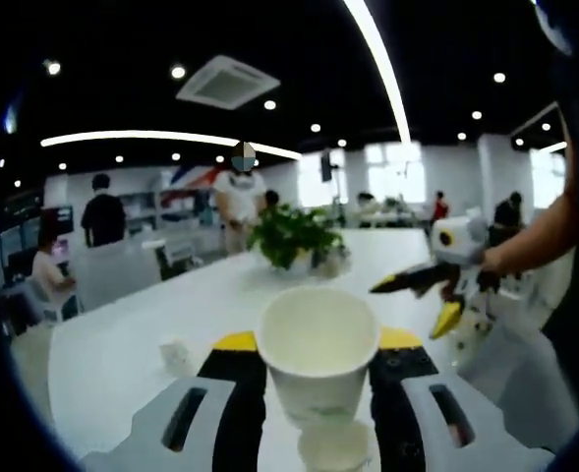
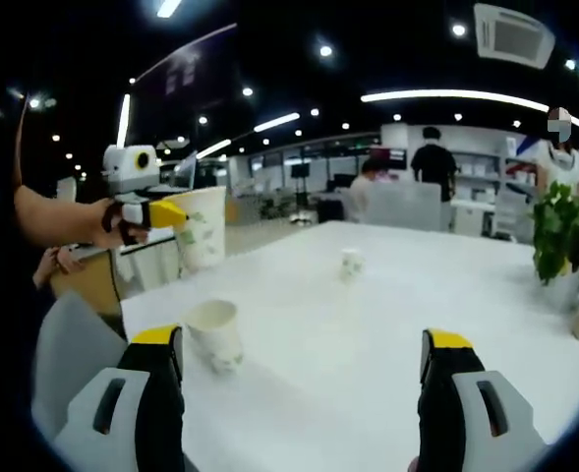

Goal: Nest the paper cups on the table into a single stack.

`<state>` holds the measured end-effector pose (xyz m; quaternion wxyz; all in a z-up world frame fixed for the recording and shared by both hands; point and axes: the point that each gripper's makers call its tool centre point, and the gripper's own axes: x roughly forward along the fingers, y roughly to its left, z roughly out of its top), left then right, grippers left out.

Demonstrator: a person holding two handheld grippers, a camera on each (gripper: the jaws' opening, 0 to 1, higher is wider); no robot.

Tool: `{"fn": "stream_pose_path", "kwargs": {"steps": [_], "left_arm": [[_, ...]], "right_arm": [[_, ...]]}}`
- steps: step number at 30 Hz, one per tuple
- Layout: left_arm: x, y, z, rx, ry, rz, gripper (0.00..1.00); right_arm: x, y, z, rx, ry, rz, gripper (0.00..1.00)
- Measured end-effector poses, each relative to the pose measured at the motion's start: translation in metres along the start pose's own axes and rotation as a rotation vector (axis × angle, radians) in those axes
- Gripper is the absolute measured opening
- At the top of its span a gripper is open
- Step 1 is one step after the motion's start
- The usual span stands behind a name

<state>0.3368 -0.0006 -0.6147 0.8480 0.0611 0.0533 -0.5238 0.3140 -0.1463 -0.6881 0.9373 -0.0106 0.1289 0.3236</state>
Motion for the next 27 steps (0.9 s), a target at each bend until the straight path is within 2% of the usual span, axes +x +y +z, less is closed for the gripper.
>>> {"fn": "stream_pose_path", "kwargs": {"steps": [3, 10, 22, 27], "left_arm": [[-0.004, -0.008, 0.003, -0.017, -0.021, 0.007, 0.40], [-0.008, -0.016, -0.003, -0.014, -0.019, 0.016, 0.39], [-0.007, -0.011, -0.006, -0.005, -0.031, 0.040, 0.39], [-0.003, -0.009, -0.016, -0.006, -0.022, 0.048, 0.39]], "right_arm": [[0.000, 0.004, -0.001, -0.003, 0.003, 0.007, 0.99], [0.001, 0.008, -0.001, 0.001, -0.004, 0.013, 0.99], [-0.001, 0.007, -0.004, 0.000, -0.003, 0.009, 0.99], [-0.002, 0.008, -0.006, 0.005, 0.003, 0.008, 0.99]]}}
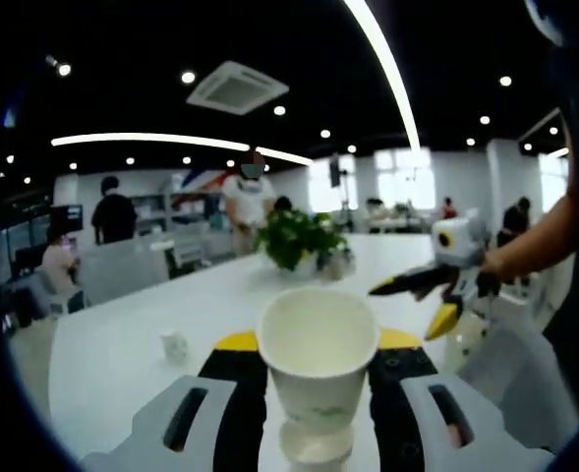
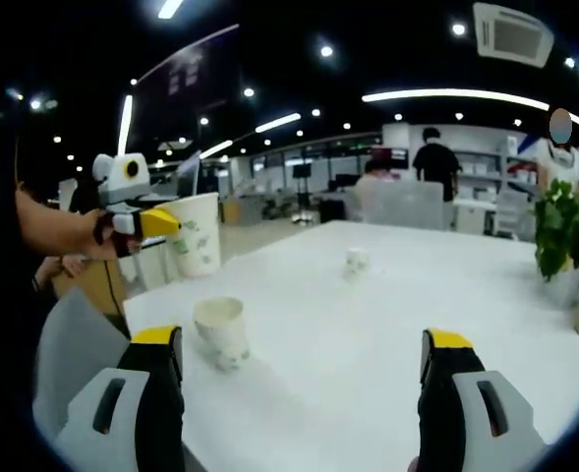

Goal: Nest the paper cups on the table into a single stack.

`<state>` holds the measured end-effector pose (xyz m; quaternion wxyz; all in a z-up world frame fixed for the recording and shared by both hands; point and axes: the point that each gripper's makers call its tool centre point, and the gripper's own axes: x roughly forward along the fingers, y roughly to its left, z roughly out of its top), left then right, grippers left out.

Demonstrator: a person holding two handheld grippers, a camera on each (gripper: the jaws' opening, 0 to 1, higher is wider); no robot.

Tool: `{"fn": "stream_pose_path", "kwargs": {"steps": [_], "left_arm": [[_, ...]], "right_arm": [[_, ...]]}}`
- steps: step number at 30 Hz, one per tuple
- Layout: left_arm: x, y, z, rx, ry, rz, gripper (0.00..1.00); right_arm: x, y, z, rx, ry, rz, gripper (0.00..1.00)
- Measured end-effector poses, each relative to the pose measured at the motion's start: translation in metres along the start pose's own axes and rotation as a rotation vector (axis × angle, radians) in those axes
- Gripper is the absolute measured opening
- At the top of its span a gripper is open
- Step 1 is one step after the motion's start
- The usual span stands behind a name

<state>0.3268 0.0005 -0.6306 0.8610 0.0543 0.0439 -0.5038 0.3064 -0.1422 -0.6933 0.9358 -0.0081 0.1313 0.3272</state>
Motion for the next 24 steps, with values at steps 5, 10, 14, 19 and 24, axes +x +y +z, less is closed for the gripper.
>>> {"fn": "stream_pose_path", "kwargs": {"steps": [5, 10, 14, 19, 24], "left_arm": [[0.003, 0.006, -0.019, 0.000, 0.004, 0.027, 0.39], [0.006, 0.008, -0.033, -0.047, -0.005, 0.038, 0.39], [0.008, 0.008, -0.042, -0.060, -0.002, 0.038, 0.39], [0.013, 0.007, -0.055, -0.051, 0.011, 0.035, 0.39], [0.016, 0.005, -0.070, -0.051, 0.043, 0.028, 0.39]], "right_arm": [[0.002, 0.001, -0.001, -0.001, 0.006, 0.007, 0.99], [0.003, 0.000, 0.000, 0.003, 0.004, 0.004, 0.99], [0.002, 0.000, -0.001, 0.002, 0.007, 0.005, 0.99], [0.003, 0.000, -0.003, 0.004, 0.014, 0.006, 0.99], [0.003, 0.000, -0.002, 0.002, 0.013, 0.006, 0.99]]}}
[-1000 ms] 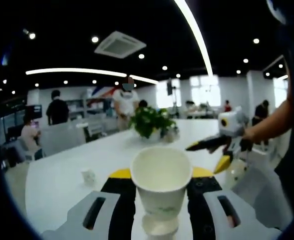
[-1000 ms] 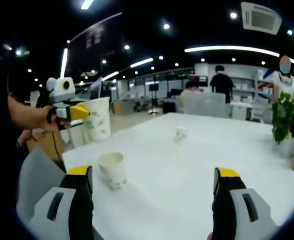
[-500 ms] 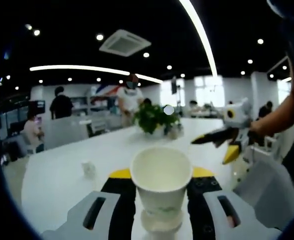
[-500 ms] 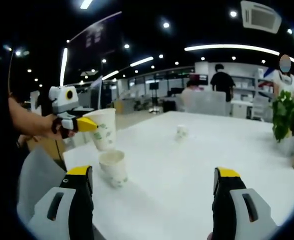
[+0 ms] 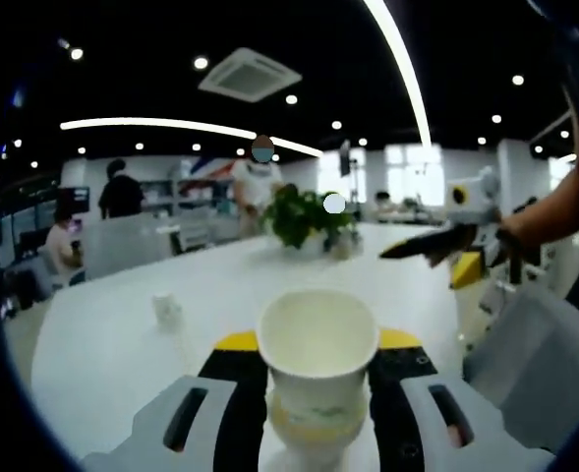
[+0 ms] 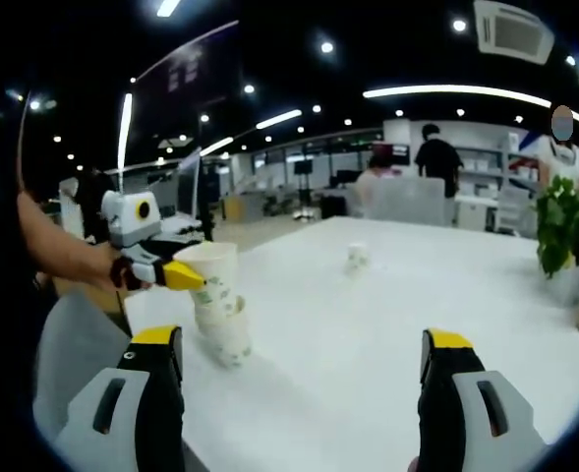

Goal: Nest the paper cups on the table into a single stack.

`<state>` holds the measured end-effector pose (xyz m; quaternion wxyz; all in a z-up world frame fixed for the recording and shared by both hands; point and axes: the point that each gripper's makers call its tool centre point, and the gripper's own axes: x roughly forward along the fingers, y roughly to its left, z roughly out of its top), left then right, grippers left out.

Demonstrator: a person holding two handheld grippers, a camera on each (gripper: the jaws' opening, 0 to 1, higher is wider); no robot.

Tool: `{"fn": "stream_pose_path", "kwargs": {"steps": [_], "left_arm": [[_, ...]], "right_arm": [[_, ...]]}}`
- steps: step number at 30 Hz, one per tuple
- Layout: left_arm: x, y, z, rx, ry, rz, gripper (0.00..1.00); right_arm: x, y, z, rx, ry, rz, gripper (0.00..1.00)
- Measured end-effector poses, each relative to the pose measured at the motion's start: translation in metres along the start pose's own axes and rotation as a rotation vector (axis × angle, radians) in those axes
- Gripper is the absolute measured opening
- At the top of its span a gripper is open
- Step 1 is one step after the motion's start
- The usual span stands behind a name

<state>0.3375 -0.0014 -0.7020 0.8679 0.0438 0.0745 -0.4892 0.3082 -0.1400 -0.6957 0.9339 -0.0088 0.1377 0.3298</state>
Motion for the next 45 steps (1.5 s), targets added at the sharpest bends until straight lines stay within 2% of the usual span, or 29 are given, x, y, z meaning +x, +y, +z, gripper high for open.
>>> {"fn": "stream_pose_path", "kwargs": {"steps": [13, 16, 25, 28, 31, 38, 42, 45], "left_arm": [[0.005, 0.002, -0.025, -0.012, 0.054, -0.001, 0.40], [0.006, 0.002, -0.037, -0.008, 0.093, -0.003, 0.41], [0.006, 0.003, -0.043, 0.000, 0.124, -0.002, 0.44], [0.006, 0.002, -0.043, -0.023, 0.138, -0.009, 0.51], [0.005, 0.007, -0.035, -0.063, 0.109, 0.014, 0.68], [-0.003, 0.025, -0.010, -0.130, 0.088, 0.064, 0.97], [-0.011, 0.031, -0.002, -0.127, 0.095, 0.071, 0.99], [-0.023, 0.040, 0.003, -0.093, 0.091, 0.089, 0.99]], "right_arm": [[0.000, -0.002, -0.003, 0.008, 0.002, -0.005, 0.99], [0.000, -0.001, -0.004, 0.011, 0.003, -0.005, 0.99], [0.000, -0.002, -0.007, 0.016, 0.009, -0.008, 0.99], [0.000, -0.002, -0.006, 0.016, 0.007, -0.008, 0.99], [0.001, -0.002, -0.005, 0.015, 0.006, -0.008, 0.99], [0.005, -0.002, -0.001, 0.020, -0.005, -0.007, 1.00], [0.007, -0.005, 0.003, 0.016, -0.013, -0.009, 1.00], [0.009, -0.007, 0.007, 0.012, -0.020, -0.009, 1.00]]}}
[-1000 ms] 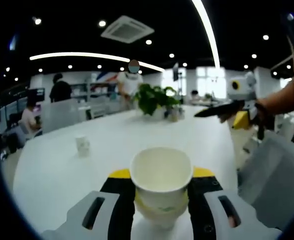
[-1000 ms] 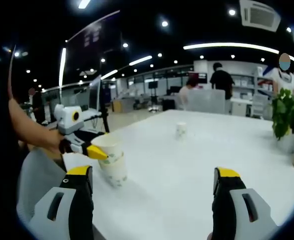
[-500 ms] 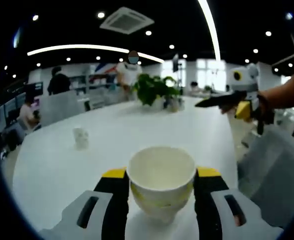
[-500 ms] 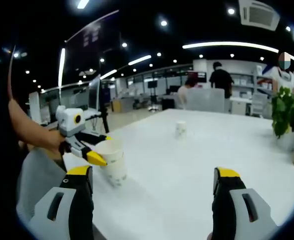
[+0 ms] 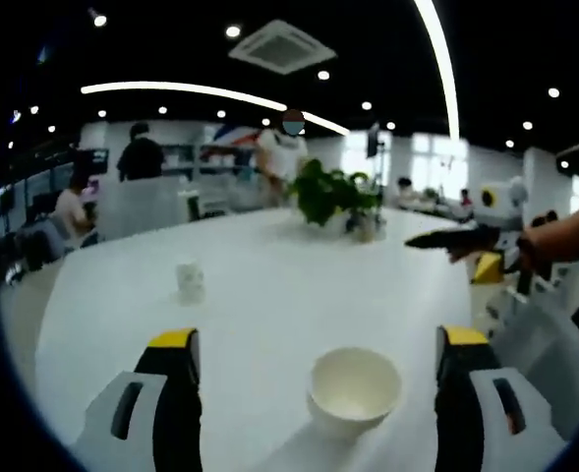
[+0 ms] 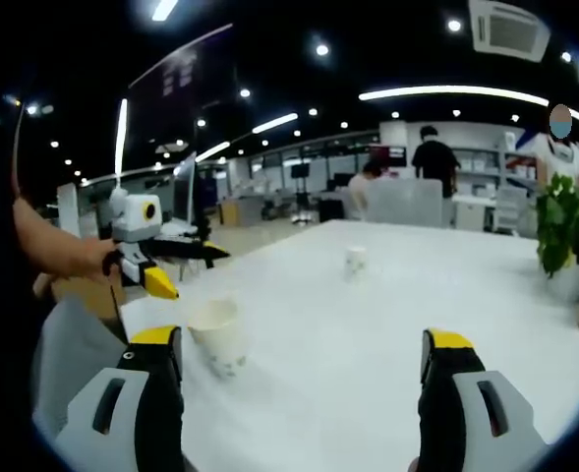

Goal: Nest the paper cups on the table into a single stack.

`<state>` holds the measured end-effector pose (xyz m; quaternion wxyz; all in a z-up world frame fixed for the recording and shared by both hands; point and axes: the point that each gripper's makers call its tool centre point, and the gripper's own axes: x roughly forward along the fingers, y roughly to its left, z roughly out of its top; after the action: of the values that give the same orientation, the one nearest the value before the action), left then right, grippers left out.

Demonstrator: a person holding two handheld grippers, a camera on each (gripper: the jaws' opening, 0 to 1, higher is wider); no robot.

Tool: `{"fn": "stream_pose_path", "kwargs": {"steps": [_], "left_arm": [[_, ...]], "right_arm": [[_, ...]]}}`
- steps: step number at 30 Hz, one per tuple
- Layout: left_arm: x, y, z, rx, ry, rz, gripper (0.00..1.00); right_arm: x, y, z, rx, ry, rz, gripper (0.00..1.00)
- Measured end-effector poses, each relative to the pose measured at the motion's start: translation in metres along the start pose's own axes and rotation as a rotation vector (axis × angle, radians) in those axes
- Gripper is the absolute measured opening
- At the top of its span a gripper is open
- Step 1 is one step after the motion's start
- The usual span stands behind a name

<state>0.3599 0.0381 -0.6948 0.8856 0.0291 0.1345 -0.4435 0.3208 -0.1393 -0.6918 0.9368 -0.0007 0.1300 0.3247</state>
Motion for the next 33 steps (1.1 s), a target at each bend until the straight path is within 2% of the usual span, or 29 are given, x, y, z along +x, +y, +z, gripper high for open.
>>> {"fn": "stream_pose_path", "kwargs": {"steps": [6, 8, 10, 11, 18, 23, 33], "left_arm": [[-0.026, 0.021, 0.006, -0.007, -0.045, 0.051, 0.99], [-0.032, 0.025, 0.002, -0.008, -0.037, 0.058, 1.00], [-0.039, 0.028, -0.011, 0.019, 0.022, 0.067, 1.00], [-0.042, 0.030, -0.012, 0.037, 0.027, 0.077, 1.00], [-0.071, 0.044, -0.022, 0.054, 0.023, 0.146, 1.00], [-0.094, 0.059, -0.030, 0.016, 0.013, 0.206, 0.99], [-0.109, 0.068, -0.041, 0.006, 0.041, 0.248, 0.99]], "right_arm": [[0.004, -0.001, -0.001, -0.058, 0.017, 0.011, 1.00], [0.006, 0.000, -0.001, -0.069, 0.016, 0.021, 1.00], [0.008, 0.001, 0.002, -0.058, 0.000, 0.027, 1.00], [0.009, 0.001, 0.003, -0.050, -0.002, 0.027, 1.00], [0.022, 0.000, 0.003, -0.040, -0.004, 0.038, 1.00], [0.027, -0.002, 0.001, -0.045, 0.002, 0.042, 1.00], [0.028, -0.010, -0.007, -0.057, 0.018, 0.035, 1.00]]}}
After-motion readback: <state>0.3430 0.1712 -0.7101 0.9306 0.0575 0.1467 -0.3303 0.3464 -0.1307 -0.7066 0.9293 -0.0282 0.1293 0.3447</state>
